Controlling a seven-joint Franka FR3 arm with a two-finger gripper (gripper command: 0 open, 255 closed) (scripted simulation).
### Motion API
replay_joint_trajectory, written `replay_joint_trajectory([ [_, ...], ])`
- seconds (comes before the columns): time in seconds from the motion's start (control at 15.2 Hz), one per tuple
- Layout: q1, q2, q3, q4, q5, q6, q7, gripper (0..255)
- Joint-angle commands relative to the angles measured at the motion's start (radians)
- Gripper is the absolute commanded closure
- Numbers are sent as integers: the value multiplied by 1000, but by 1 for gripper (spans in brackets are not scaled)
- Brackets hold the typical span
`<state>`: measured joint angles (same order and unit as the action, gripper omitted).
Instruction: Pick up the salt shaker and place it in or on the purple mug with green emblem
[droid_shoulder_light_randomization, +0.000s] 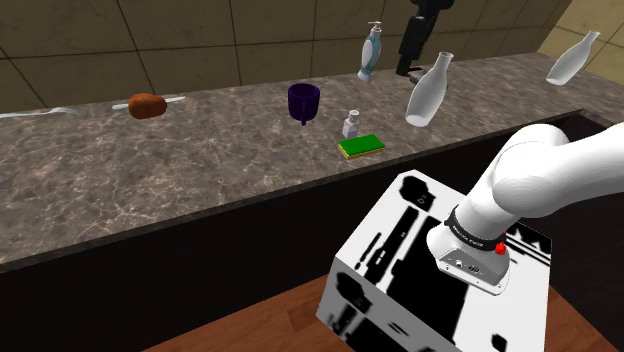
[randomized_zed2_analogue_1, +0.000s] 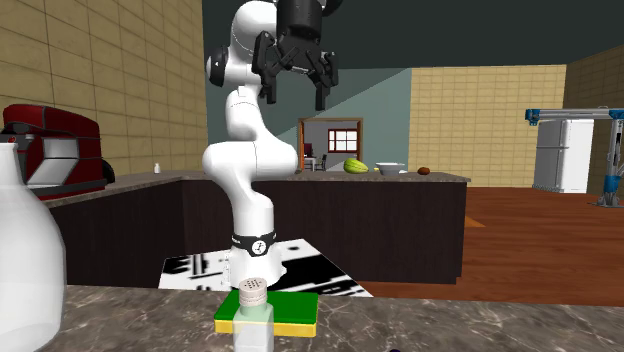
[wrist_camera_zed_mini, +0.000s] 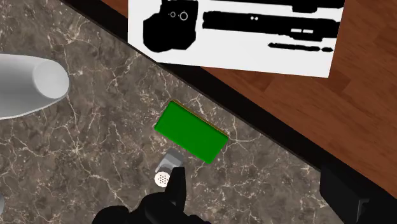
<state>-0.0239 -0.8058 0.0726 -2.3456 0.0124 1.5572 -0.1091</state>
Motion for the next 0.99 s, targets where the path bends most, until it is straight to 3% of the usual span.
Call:
replay_joint_trajectory([
  [0.0, 0, 0, 0, 0, 0, 0, 0, 0],
  [0.46, -37, 138, -57, -89, -30, 230, -38, 0],
  [0.92, -71, 338, -113, -113, -47, 454, -76, 0],
])
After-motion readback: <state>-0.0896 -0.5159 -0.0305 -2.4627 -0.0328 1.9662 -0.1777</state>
